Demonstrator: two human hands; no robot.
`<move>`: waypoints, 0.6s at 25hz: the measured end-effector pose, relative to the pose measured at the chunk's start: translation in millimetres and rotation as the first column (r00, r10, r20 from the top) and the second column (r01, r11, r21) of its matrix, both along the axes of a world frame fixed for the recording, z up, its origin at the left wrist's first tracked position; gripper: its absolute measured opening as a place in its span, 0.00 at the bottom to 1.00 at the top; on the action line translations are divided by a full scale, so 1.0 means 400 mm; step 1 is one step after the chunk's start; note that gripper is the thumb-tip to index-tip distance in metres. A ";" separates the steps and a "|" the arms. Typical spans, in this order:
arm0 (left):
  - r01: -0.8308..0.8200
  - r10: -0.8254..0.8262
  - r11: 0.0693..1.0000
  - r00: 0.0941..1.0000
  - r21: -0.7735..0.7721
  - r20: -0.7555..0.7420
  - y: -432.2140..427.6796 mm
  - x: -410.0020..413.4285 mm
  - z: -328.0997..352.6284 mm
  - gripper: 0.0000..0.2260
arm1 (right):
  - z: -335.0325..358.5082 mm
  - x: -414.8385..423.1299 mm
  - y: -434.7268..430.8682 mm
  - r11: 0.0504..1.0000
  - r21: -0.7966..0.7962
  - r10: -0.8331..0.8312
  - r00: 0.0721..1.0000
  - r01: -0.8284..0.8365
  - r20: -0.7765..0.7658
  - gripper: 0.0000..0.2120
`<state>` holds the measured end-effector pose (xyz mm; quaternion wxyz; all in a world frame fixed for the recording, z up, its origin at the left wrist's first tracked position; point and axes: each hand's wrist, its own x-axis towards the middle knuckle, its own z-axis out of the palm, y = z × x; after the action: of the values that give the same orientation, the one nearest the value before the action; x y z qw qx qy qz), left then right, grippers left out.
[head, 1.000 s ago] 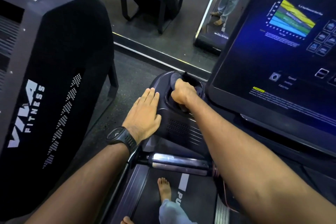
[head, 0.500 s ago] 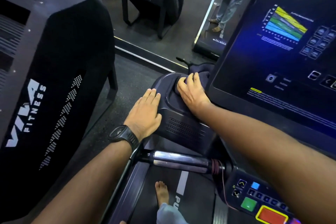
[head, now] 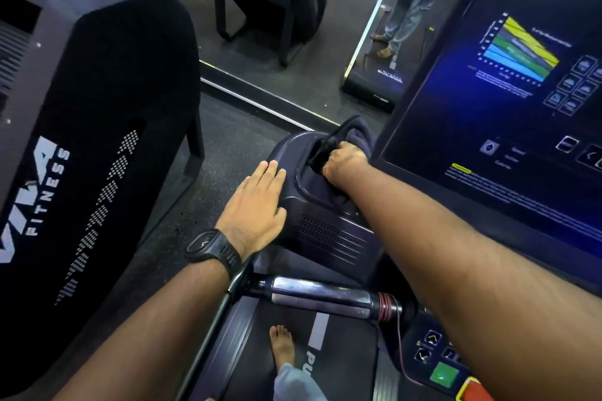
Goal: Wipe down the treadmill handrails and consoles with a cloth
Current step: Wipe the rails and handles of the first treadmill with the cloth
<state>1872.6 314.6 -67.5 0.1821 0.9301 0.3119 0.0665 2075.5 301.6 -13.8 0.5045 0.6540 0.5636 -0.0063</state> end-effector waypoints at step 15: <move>-0.009 0.011 0.998 0.999 -0.056 0.030 -0.005 0.000 0.016 0.32 | -0.006 -0.160 -0.009 -0.134 0.615 -0.223 0.581 0.777 -0.783 0.19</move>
<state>1872.4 312.7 -61.1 0.2124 0.9220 0.3154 0.0729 2011.7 298.1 -16.0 -0.2281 0.9528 0.2003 0.0093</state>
